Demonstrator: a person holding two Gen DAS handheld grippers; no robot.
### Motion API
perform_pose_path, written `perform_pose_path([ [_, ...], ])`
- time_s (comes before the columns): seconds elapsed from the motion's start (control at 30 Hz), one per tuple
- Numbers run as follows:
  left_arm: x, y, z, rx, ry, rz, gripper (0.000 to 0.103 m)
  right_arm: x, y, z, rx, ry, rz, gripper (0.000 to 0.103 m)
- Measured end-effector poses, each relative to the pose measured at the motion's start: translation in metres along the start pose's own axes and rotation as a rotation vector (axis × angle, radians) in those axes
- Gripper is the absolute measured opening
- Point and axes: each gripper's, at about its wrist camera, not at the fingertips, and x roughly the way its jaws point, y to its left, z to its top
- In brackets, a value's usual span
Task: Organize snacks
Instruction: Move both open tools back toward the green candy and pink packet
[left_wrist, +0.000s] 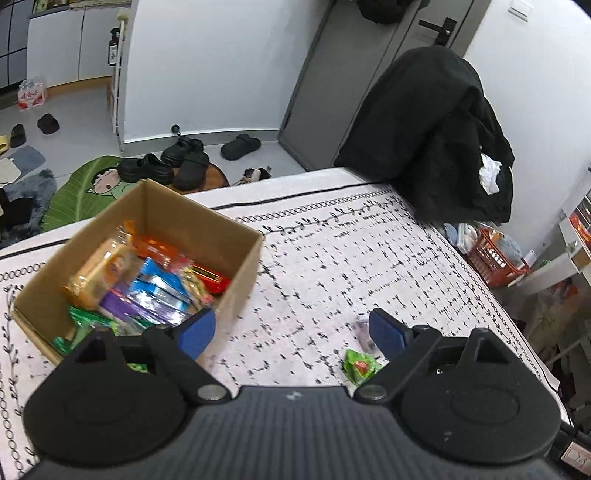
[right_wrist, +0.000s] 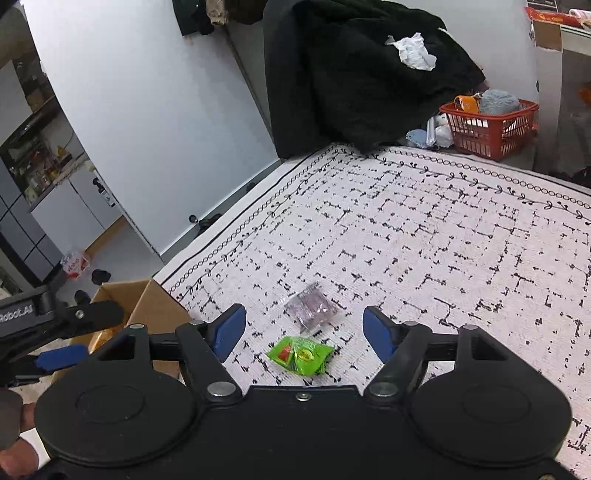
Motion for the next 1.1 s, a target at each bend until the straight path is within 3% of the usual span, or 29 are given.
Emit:
perform_pose_path([
  [0.73,0.068,-0.04,-0.04,0.015,0.102,-0.048,0.087,0.011,-0.046,-0.009,0.072,0.04,-0.025,0.069],
  [0.97,0.096,-0.053,-0.055,0.022,0.14,-0.084,0.083,0.024,-0.061,-0.011,0.135,0.069,-0.023,0.059],
  [1.1,0.11,-0.058,-0.062,0.031,0.158,-0.094,0.079,0.027,-0.068,-0.011,0.17,0.07,-0.02,0.059],
])
